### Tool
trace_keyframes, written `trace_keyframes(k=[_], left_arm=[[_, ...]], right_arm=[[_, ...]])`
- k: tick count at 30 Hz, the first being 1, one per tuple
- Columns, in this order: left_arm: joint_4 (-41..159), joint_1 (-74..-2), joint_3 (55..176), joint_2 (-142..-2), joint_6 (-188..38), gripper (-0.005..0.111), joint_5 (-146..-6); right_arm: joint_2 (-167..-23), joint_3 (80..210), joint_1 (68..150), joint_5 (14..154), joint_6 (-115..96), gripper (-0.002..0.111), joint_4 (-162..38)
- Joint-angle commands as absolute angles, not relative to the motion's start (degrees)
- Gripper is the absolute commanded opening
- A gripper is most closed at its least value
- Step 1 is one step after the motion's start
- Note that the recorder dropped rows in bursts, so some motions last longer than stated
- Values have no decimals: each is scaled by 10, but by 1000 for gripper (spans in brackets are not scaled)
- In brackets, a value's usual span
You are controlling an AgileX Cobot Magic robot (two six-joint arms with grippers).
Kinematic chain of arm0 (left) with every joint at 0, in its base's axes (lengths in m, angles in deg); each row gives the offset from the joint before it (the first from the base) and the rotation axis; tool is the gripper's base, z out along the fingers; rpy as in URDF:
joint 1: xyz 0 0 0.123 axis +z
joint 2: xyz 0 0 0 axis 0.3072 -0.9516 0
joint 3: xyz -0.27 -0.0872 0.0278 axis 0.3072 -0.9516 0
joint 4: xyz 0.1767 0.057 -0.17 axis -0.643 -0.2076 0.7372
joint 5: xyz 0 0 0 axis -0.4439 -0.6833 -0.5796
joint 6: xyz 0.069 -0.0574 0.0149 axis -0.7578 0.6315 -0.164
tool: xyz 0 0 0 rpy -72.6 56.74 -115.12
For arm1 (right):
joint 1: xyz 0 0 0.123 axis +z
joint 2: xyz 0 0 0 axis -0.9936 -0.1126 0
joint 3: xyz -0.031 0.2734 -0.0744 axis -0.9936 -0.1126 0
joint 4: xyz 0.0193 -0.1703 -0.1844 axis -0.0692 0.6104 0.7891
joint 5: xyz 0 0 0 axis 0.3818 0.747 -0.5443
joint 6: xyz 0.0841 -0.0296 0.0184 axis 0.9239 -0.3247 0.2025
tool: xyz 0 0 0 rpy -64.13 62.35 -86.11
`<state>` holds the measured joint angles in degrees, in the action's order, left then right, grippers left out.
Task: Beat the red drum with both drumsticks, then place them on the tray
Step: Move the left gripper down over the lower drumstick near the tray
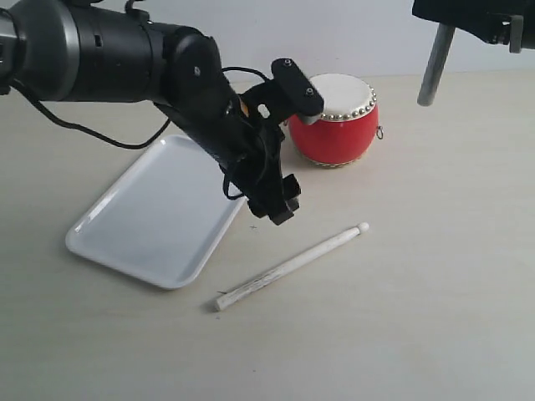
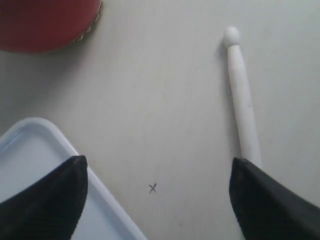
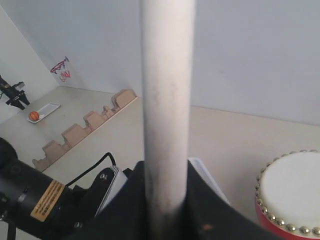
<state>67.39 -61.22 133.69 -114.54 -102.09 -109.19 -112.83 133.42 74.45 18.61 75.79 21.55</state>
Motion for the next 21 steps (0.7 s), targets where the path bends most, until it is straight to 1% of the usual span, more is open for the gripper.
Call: trace_keyframes(k=[1, 5, 21], left_arm=[[591, -641, 1357, -1140, -920, 74, -1158], [591, -659, 1361, -1148, -957, 74, -1208], [607, -664, 1370, -1193, -986, 74, -1206]], right_arm=[[-1123, 1336, 742, 186, 771, 0, 222], [-1123, 1336, 742, 185, 772, 0, 237], [-1123, 1336, 742, 182, 785, 0, 273]])
